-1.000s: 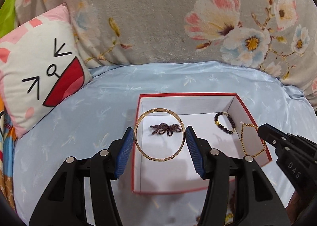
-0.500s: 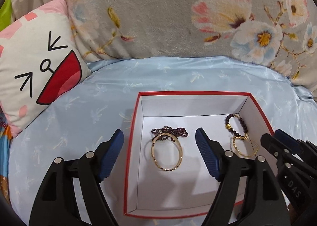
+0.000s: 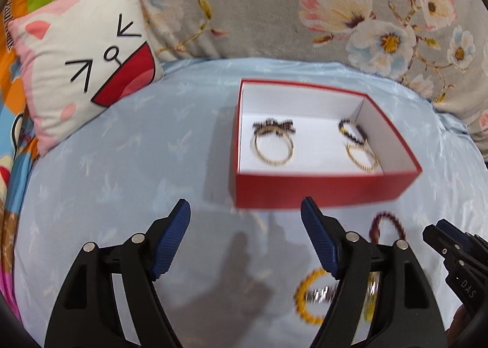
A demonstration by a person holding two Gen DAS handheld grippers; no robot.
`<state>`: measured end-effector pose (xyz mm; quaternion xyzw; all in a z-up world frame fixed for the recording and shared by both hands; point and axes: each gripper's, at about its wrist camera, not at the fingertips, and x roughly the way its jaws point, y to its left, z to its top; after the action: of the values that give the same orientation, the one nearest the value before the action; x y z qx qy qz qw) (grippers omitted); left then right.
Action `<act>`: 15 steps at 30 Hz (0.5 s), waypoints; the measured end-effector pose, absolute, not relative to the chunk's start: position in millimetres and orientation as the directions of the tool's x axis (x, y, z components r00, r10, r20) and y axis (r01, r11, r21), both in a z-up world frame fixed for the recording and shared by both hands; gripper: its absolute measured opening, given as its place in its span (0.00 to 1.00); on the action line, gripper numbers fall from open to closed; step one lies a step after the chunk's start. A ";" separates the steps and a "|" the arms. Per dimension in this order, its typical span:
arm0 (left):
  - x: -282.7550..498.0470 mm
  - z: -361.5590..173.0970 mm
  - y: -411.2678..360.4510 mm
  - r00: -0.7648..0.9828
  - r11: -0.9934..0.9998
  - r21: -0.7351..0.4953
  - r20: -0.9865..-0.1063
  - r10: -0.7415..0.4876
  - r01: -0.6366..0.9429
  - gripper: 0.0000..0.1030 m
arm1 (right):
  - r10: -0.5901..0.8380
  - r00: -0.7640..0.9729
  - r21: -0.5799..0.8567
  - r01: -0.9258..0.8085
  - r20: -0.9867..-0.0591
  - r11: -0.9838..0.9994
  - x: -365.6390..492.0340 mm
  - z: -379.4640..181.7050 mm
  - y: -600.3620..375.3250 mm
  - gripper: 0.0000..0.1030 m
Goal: Organize jewelry
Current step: 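Grasp the chunky yellow bead bracelet with right tool while left tool reaches the watch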
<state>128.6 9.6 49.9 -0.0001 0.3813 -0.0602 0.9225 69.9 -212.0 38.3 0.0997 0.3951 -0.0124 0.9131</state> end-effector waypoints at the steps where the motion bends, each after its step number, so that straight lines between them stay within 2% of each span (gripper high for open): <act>1: 122.1 45.2 10.8 0.692 0.992 -0.051 -0.712 -0.117 0.114 0.69 | 0.055 0.679 0.169 0.104 -0.732 0.980 62.4 33.6 -211.0 0.34; 9: 83.1 11.7 7.0 0.632 0.989 -0.050 -0.764 -0.126 0.137 0.69 | 0.096 0.637 0.192 0.084 -0.765 0.978 25.0 11.3 -200.5 0.34; 15: 72.7 6.6 0.2 0.620 0.985 -0.073 -0.769 -0.156 0.157 0.69 | 0.117 0.620 0.208 0.076 -0.776 0.975 12.8 1.6 -190.8 0.34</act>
<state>72.7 0.2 6.6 0.0008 0.4272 -0.0871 0.8999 12.8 -190.8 1.6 0.1108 0.4358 0.0116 0.8931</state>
